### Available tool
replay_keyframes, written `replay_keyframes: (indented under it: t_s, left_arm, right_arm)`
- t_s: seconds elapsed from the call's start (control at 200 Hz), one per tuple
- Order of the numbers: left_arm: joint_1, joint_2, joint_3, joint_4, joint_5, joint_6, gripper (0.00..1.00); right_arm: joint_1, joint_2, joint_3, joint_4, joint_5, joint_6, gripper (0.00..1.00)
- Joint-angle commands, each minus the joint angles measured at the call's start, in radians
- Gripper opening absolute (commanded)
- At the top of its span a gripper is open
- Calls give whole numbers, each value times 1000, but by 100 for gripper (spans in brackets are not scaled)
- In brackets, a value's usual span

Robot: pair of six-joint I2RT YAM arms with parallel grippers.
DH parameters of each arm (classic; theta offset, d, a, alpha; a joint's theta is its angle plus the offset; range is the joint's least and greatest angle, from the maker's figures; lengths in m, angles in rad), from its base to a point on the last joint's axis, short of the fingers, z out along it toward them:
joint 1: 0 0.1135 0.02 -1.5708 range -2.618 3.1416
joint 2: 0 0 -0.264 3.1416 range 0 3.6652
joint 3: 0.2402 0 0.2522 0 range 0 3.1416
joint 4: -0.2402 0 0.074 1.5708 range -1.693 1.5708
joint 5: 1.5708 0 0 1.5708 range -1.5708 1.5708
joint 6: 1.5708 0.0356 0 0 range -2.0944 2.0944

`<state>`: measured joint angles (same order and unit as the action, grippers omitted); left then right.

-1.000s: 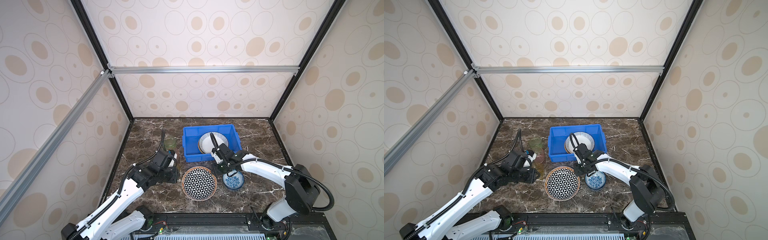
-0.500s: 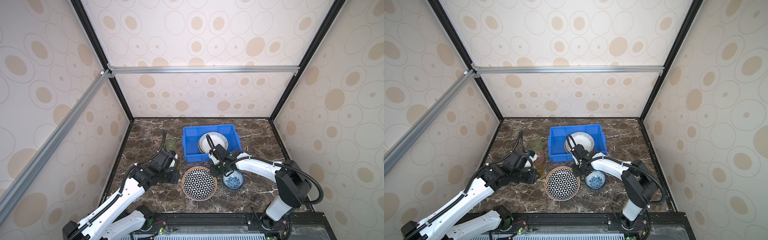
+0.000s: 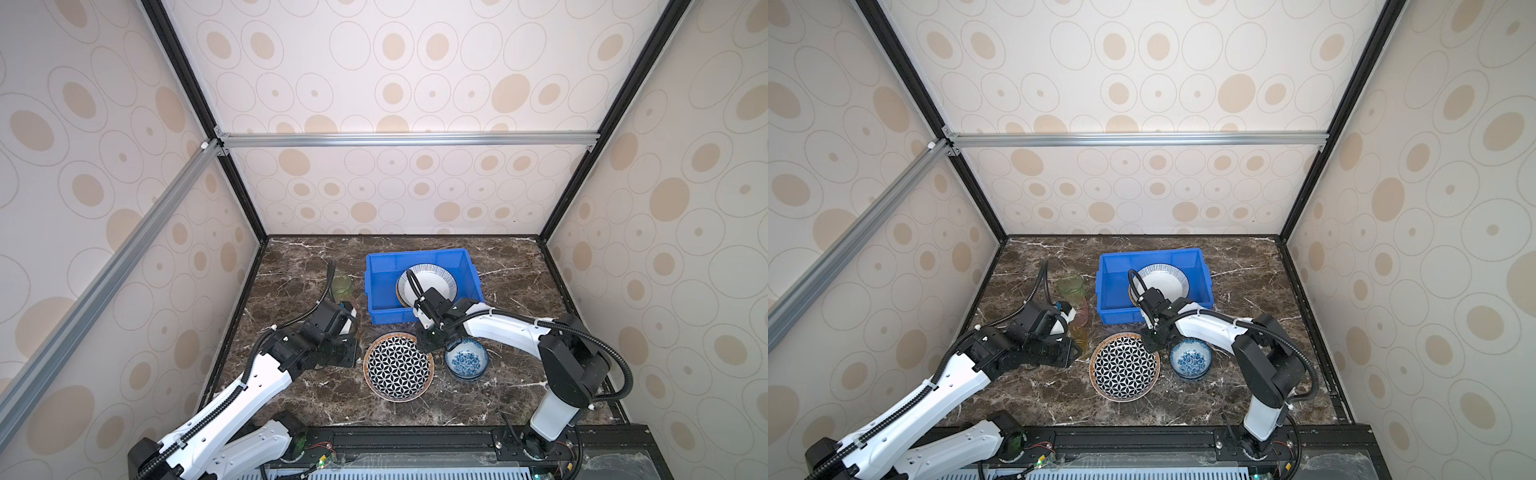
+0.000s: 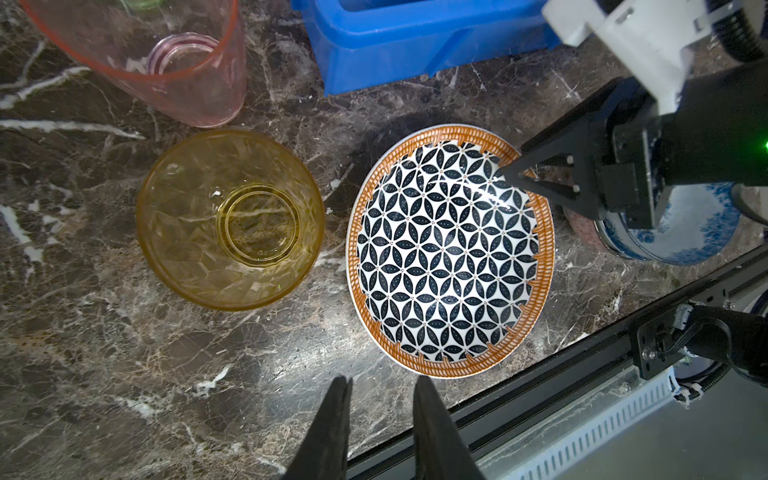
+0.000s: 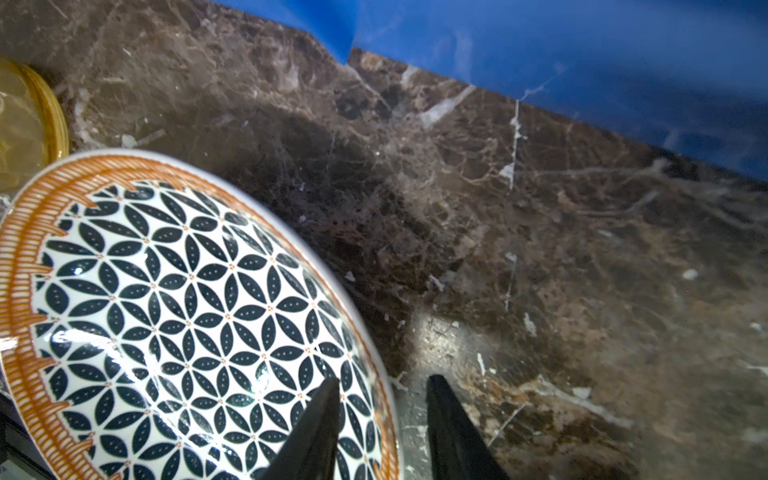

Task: Place the mixed dishes into the plastic bin
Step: 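Move the right gripper to the rim of the geometric-patterned plate nearest the bowl, then grip the geometric plate rim with the right gripper and tilt it up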

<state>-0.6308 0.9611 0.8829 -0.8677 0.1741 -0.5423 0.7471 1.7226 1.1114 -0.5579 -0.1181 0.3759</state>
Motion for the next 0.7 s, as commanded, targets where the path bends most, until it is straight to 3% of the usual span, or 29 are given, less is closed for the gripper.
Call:
replay_keyframes:
  t_s: [0.0, 0.695]
  left_arm:
    - [-7, -2, 27, 9, -16, -5, 27]
    - [-9, 2, 37, 10, -31, -16, 27]
  right_arm:
    - [12, 13, 24, -33, 19, -16, 38]
    - [13, 60, 39, -45, 11, -34, 24]
